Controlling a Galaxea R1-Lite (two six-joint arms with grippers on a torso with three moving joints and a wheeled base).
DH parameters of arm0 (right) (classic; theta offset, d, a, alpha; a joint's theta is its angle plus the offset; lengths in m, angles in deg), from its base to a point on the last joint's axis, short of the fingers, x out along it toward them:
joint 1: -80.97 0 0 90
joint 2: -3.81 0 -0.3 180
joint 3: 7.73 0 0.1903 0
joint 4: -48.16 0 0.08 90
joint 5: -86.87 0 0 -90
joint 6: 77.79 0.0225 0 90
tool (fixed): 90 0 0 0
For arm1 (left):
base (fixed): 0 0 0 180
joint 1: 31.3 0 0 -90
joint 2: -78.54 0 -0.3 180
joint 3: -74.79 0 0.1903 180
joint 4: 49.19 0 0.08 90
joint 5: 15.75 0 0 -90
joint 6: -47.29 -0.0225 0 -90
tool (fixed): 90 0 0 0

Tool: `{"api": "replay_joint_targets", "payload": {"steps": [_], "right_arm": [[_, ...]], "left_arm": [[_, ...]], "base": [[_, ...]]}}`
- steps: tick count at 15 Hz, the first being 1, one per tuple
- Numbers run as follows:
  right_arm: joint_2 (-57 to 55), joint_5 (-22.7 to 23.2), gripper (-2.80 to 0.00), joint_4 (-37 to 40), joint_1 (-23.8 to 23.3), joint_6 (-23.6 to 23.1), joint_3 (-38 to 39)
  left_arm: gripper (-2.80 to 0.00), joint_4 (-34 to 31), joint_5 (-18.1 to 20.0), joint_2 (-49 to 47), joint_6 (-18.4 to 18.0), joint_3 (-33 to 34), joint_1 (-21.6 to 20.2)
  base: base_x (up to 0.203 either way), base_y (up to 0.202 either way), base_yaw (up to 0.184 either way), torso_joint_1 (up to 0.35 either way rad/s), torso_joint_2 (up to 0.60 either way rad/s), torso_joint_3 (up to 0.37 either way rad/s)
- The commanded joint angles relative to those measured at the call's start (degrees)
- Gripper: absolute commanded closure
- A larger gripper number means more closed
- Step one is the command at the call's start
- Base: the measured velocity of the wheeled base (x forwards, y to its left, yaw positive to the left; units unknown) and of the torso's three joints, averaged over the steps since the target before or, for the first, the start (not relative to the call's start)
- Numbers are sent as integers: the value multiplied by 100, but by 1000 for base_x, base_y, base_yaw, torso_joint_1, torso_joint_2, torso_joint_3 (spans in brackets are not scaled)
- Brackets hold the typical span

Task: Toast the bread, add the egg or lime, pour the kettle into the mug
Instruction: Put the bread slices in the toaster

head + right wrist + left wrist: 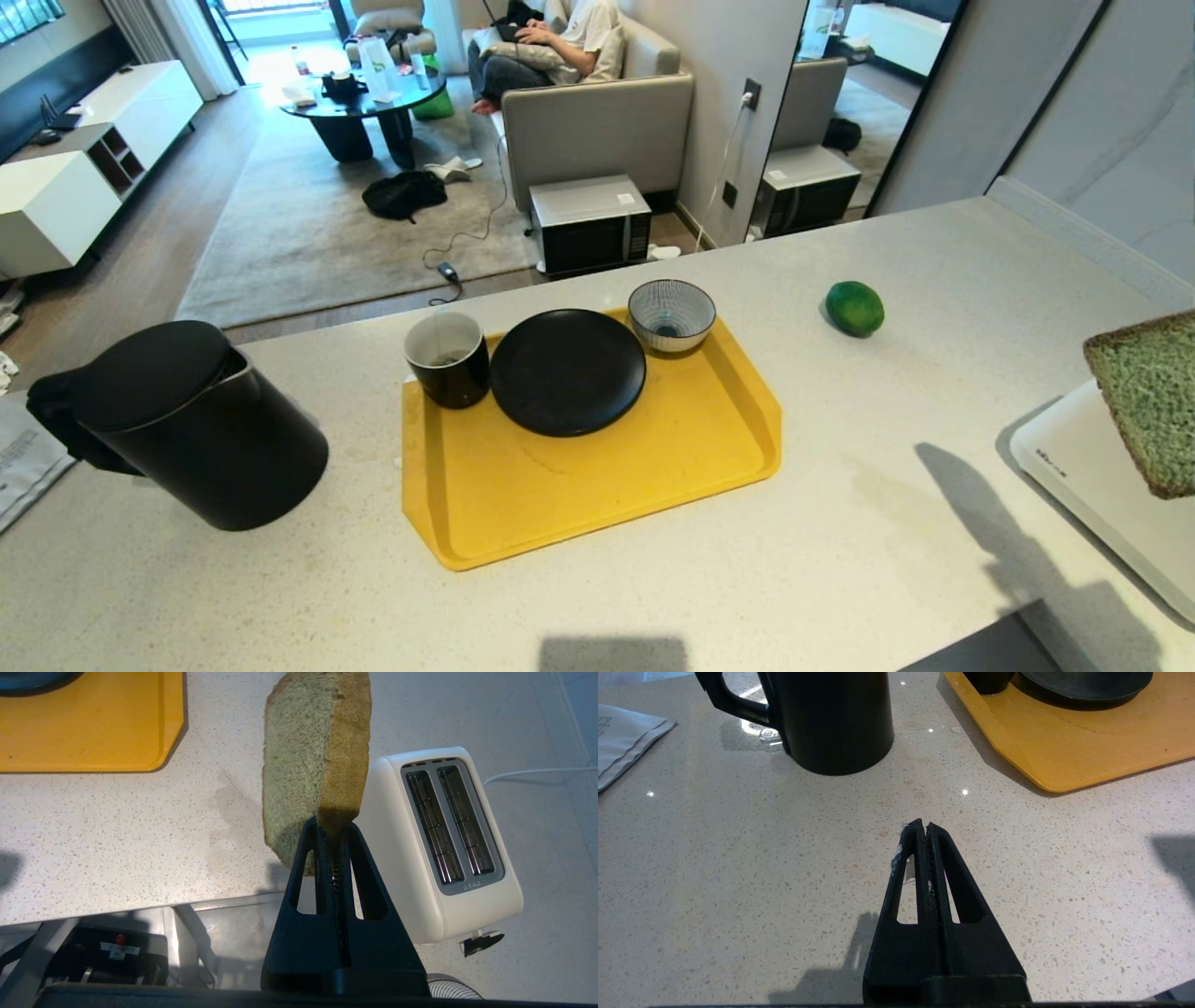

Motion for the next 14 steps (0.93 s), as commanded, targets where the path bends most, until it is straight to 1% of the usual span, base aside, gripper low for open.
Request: {"api": "replay_joint_targets", "payload": {"steps": [1, 7, 12, 14], "right_arm": [[-49, -3, 0, -1, 4, -17, 43], [-5, -12, 0, -1, -4, -72, 52], [-14, -12, 0, -1, -4, -80, 84], [-14, -12, 0, -1, -1, -80, 119]], "left_arm": [[0, 0, -4, -5, -2, 1, 0], [0, 0, -4, -5, -28, 1, 0], [0, 0, -4, -5, -11, 1, 0], [0, 0, 4, -5, -11, 1, 0]], "base": [[0, 0, 0, 0, 0, 0], [0, 0, 0, 1, 0, 4], [0, 0, 0, 6, 2, 141], [0, 0, 0, 1, 0, 55]]}}
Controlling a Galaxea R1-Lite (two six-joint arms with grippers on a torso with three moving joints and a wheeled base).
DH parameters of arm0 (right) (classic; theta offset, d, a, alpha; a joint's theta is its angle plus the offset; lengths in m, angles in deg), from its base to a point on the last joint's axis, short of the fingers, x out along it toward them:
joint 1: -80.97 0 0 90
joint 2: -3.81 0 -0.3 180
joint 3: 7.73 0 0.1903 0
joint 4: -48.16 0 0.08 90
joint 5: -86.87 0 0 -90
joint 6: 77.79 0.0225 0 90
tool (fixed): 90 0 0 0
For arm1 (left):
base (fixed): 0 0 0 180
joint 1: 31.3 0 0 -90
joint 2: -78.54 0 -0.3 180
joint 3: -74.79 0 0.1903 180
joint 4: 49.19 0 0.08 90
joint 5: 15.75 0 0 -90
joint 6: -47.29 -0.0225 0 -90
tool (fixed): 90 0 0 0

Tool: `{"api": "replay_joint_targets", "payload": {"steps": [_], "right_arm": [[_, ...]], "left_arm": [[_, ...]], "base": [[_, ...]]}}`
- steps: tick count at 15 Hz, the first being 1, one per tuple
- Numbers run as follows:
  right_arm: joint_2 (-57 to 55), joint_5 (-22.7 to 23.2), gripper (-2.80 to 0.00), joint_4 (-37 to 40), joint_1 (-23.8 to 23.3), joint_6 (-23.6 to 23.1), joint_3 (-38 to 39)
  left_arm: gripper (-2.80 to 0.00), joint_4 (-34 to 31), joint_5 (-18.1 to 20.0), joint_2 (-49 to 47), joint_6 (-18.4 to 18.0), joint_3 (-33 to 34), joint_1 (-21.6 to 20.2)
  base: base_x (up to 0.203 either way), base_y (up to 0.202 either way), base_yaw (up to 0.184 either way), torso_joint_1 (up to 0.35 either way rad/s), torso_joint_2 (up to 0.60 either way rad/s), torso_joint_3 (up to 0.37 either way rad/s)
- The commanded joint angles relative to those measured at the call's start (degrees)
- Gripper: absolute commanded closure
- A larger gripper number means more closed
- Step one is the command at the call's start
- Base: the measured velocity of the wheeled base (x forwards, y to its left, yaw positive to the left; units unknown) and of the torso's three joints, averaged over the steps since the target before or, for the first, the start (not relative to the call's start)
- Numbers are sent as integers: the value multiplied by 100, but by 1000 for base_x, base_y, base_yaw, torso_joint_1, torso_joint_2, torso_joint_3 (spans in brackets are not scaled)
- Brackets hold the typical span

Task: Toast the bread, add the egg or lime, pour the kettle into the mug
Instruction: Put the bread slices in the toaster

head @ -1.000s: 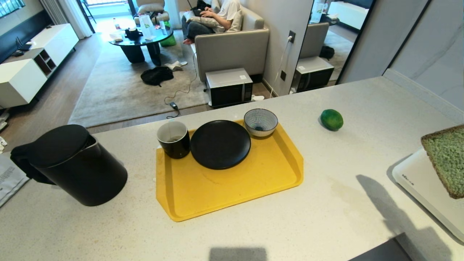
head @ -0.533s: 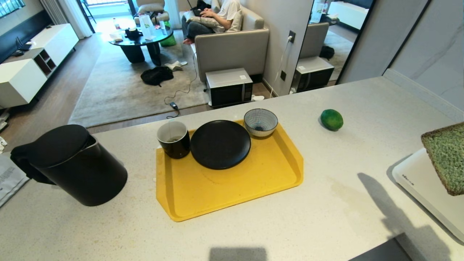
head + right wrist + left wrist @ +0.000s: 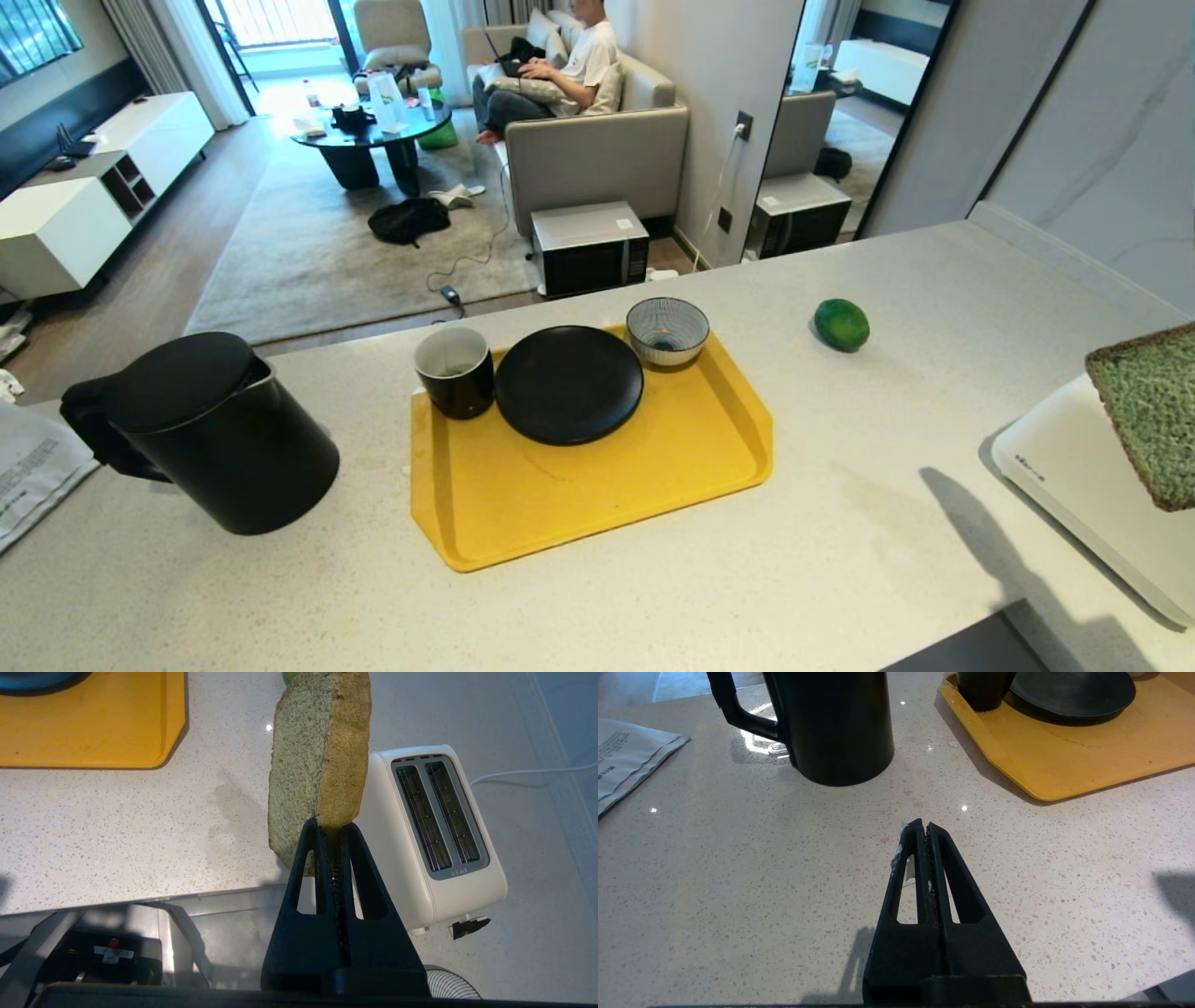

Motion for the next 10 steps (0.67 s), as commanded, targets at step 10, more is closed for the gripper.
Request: {"api": "replay_joint_targets", "payload": {"steps": [10], "right_arm": [[-2, -3, 0, 11, 2, -71, 159]], "left_arm": [[0, 0, -6, -5, 7, 1, 0]], "base": [[0, 0, 0, 0, 0, 0]]}}
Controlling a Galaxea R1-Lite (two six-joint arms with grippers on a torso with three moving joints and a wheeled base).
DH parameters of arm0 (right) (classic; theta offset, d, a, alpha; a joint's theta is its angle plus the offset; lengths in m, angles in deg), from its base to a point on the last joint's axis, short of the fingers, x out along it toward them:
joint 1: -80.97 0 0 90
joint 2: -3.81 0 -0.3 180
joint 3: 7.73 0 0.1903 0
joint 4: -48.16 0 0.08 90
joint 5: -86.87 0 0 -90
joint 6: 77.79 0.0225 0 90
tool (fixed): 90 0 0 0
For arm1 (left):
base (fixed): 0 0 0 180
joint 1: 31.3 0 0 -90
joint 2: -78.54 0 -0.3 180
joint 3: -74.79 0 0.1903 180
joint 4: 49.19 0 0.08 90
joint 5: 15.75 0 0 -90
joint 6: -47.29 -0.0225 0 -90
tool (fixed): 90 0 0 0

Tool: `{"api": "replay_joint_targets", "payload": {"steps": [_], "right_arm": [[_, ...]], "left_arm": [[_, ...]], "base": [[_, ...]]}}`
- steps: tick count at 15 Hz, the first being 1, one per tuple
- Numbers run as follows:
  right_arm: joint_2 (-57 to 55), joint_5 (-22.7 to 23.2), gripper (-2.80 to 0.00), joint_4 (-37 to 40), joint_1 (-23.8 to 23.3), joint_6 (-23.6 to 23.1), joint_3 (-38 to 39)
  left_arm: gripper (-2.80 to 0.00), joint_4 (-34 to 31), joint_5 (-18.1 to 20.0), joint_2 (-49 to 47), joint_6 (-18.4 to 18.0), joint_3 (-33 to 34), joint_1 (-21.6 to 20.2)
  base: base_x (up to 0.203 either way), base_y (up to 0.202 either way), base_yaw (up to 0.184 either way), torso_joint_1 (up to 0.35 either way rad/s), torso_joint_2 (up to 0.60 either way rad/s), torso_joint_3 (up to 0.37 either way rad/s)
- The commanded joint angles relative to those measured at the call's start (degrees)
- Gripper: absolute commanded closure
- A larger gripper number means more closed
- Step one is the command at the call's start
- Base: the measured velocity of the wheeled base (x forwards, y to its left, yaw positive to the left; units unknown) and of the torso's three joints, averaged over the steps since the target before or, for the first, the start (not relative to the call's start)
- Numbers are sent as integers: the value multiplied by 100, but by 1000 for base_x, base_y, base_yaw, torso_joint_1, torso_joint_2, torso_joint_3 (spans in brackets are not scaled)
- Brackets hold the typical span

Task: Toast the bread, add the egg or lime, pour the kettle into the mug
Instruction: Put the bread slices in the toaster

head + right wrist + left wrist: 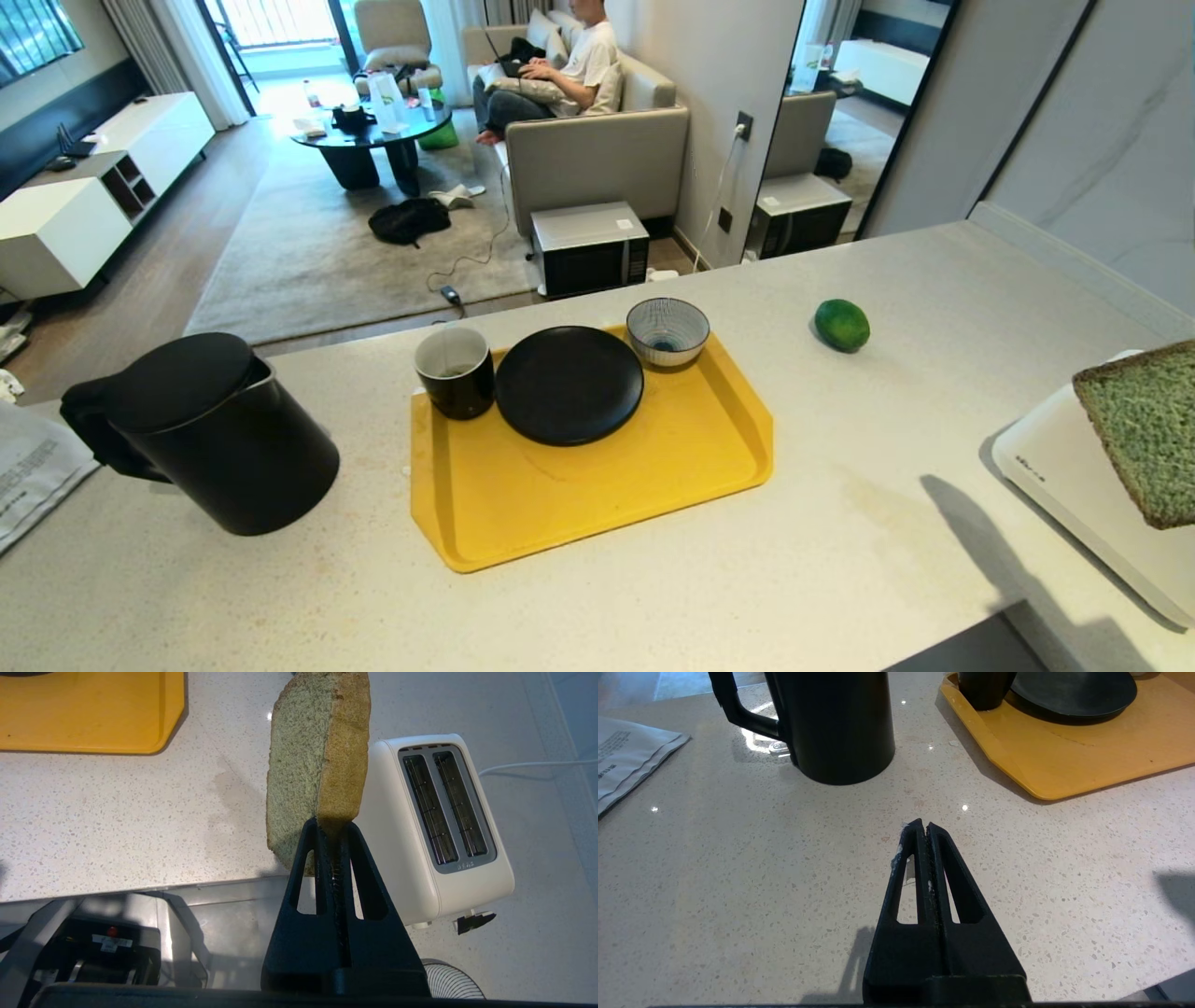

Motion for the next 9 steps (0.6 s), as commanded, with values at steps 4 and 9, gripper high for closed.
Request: {"api": "replay_joint_targets", "payload": {"steps": [4, 9], "right_arm": [[-12, -3, 0, 16, 11, -11, 2], [-13, -12, 0, 16, 2, -11, -23]], "left_arm": [[0, 3, -4, -5, 0, 1, 0], [0, 3, -4, -5, 0, 1, 0]], "base": [[-143, 0, -3, 4, 6, 4], [-169, 0, -1, -7, 0, 4]]}}
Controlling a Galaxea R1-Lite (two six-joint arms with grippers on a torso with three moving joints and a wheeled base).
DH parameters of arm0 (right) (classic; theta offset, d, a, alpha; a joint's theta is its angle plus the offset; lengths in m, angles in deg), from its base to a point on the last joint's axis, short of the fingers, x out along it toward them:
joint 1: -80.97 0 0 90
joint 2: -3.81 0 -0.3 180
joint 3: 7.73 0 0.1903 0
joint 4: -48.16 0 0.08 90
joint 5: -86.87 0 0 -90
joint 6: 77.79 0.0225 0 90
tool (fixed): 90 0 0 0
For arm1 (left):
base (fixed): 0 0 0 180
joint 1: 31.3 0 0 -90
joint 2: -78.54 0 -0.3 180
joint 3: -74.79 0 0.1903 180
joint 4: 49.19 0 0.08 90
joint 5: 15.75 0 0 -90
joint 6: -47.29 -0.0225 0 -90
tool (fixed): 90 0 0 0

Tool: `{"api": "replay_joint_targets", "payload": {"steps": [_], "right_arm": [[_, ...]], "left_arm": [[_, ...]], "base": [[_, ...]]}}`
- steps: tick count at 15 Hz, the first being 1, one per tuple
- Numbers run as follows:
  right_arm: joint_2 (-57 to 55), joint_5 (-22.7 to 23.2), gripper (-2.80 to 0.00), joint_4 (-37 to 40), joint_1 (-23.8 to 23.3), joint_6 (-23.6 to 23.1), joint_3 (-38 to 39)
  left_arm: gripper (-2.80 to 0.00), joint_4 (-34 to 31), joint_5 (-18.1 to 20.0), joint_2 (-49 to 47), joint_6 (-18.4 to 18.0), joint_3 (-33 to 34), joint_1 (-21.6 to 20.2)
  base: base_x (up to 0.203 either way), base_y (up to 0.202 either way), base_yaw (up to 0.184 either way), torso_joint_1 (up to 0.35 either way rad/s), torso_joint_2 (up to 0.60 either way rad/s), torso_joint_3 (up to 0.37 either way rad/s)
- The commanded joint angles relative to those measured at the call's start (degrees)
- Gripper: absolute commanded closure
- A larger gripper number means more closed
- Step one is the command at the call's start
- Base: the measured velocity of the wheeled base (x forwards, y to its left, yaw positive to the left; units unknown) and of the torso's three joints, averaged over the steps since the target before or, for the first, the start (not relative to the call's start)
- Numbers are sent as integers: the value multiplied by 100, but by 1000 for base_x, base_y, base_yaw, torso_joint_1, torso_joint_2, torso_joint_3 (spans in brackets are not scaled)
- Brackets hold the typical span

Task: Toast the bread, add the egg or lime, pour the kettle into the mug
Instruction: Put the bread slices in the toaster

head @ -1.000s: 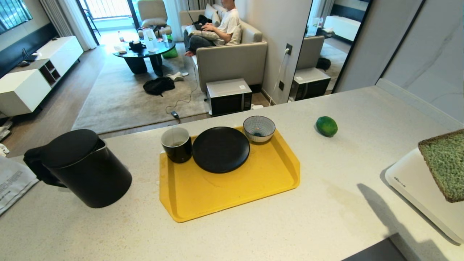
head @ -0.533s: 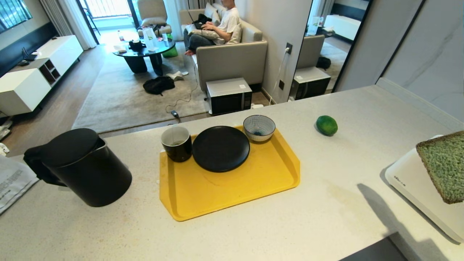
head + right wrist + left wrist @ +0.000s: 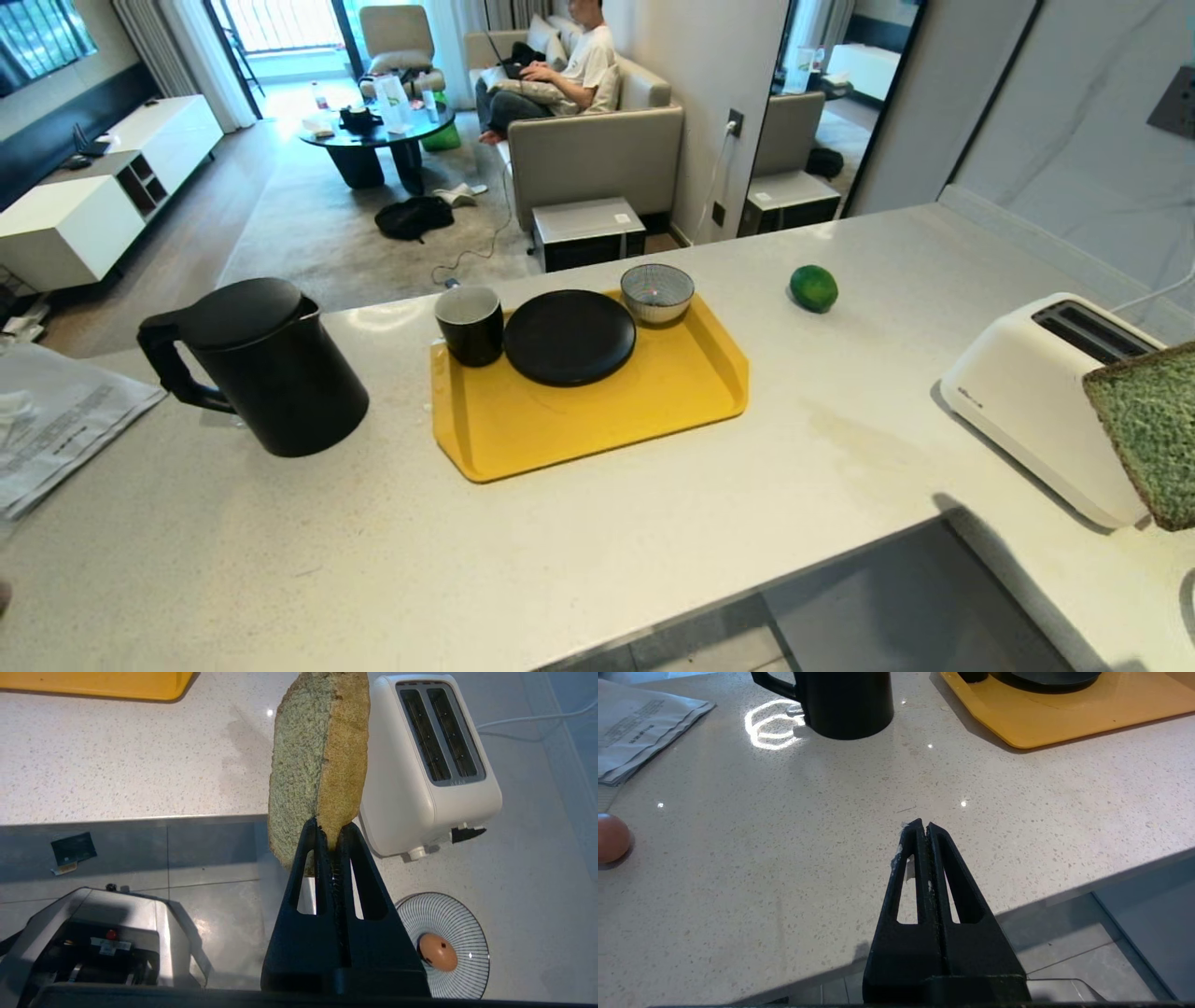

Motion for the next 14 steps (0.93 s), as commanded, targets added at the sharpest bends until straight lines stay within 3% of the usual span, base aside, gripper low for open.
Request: {"api": "replay_joint_targets", "payload": {"steps": [1, 14], "right_arm": [[-17, -7, 0, 14, 2, -8, -5], [45, 2, 0, 14, 2, -140, 121]], "left_arm": [[0, 0, -4, -5, -2, 1, 0], [0, 0, -4, -5, -2, 1, 0]], "base": [[0, 0, 0, 0, 0, 0], [0, 0, 0, 0, 0, 0]]}}
